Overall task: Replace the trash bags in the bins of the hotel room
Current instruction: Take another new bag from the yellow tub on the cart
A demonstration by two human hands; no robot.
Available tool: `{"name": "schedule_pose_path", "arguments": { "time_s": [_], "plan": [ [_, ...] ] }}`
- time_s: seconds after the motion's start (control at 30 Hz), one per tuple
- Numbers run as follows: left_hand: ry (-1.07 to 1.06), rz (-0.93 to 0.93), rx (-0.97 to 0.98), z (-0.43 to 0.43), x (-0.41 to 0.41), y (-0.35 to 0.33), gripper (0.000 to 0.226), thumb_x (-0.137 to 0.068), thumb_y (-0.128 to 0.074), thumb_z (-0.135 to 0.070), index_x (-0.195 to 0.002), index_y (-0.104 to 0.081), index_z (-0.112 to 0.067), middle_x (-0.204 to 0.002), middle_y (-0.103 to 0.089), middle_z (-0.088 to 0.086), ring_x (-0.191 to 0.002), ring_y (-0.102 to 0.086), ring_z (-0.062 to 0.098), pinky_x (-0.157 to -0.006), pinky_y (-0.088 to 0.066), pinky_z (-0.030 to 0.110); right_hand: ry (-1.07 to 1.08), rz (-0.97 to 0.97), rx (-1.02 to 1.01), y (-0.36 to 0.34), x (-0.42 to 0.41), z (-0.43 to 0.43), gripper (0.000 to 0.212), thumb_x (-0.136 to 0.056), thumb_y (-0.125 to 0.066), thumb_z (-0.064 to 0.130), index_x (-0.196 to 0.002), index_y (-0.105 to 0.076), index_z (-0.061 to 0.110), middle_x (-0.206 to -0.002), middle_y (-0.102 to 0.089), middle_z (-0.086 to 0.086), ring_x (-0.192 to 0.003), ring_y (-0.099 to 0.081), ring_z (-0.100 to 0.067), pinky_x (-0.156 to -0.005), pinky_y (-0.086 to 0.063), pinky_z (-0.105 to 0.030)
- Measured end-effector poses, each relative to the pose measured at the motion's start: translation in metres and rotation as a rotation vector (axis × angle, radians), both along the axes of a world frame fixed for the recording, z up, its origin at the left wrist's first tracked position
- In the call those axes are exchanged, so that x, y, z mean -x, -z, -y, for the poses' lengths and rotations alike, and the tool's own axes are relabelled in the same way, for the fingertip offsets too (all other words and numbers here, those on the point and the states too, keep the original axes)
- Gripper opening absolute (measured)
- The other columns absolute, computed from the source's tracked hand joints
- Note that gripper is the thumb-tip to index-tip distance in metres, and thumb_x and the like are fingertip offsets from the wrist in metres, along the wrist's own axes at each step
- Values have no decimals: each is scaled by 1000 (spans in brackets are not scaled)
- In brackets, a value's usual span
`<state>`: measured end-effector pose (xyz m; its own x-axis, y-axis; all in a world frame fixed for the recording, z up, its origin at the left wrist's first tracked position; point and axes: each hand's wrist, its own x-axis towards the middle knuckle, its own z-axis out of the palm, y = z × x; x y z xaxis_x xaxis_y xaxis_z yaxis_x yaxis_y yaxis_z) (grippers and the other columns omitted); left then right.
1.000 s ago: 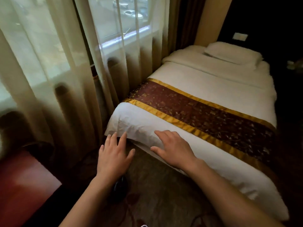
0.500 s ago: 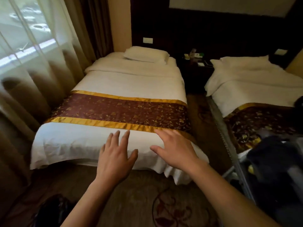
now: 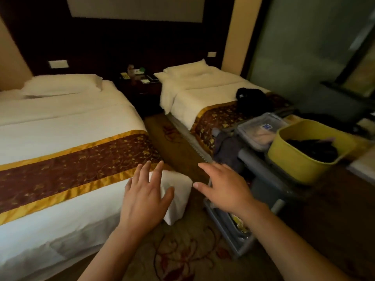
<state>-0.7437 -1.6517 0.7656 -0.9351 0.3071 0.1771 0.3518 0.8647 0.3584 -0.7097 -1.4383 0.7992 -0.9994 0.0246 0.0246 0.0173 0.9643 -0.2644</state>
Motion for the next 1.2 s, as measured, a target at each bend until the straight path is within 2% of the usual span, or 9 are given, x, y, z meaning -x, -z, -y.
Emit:
{"name": "schedule_pose_path", "arguments": {
  "time_s": [0.23, 0.37, 0.47, 0.7, 0.87, 1.03, 1.2],
  "plan": [
    [207, -58, -19, -76, -29, -13, 72, -94, -35, -63, -154, -5, -38, -165, -12, 0, -152, -6, 22, -121, -16, 42, 206, -52, 26, -8, -71, -58, 62, -95, -49, 58, -148, -39, 27, -140, -53, 4, -130, -46, -23, -99, -47, -42],
    [293, -88, -38, -122, -47, -20, 72, -92, -31, -66, -154, -9, -38, -163, -18, 1, -151, -12, 23, -119, -22, 44, 290, -120, 25, -17, -105, -98, 59, -95, -50, 57, -146, -42, 28, -140, -53, 7, -130, -46, -20, -102, -46, -39],
    [322, -113, -58, -167, -62, -28, 75, -86, -21, -70, -153, -11, -37, -163, -19, 1, -151, -14, 23, -118, -25, 46, 324, -148, 18, -24, -124, -140, 59, -95, -50, 58, -146, -42, 29, -140, -53, 8, -130, -46, -19, -102, -47, -39],
    [307, -124, -89, -291, -100, -39, 76, -86, -26, -69, -153, -13, -36, -162, -22, 3, -150, -19, 25, -115, -31, 47, 326, -189, -28, -38, -166, -261, 53, -93, -52, 57, -139, -49, 31, -131, -59, 9, -124, -51, -18, -94, -51, -40],
    [285, -118, -89, -364, -122, -40, 74, -91, -43, -63, -154, -17, -33, -160, -25, 4, -148, -22, 25, -113, -35, 48, 310, -177, -41, -42, -189, -340, 51, -93, -51, 58, -137, -51, 33, -125, -60, 13, -119, -53, -13, -89, -53, -35],
    [271, -143, -35, -417, -112, -45, 73, -90, -38, -64, -153, -21, -32, -160, -27, 6, -149, -21, 27, -116, -31, 51, 312, -154, -26, -42, -187, -402, 51, -93, -50, 59, -138, -51, 35, -127, -59, 16, -114, -56, -8, -83, -50, -26],
    [219, -201, 7, -471, -73, -49, 77, -85, -23, -70, -152, -23, -30, -159, -29, 9, -149, -18, 31, -118, -24, 53, 302, -174, -36, -43, -151, -451, 49, -93, -51, 58, -136, -53, 34, -121, -61, 13, -113, -56, -12, -81, -54, -32]
  ]
}}
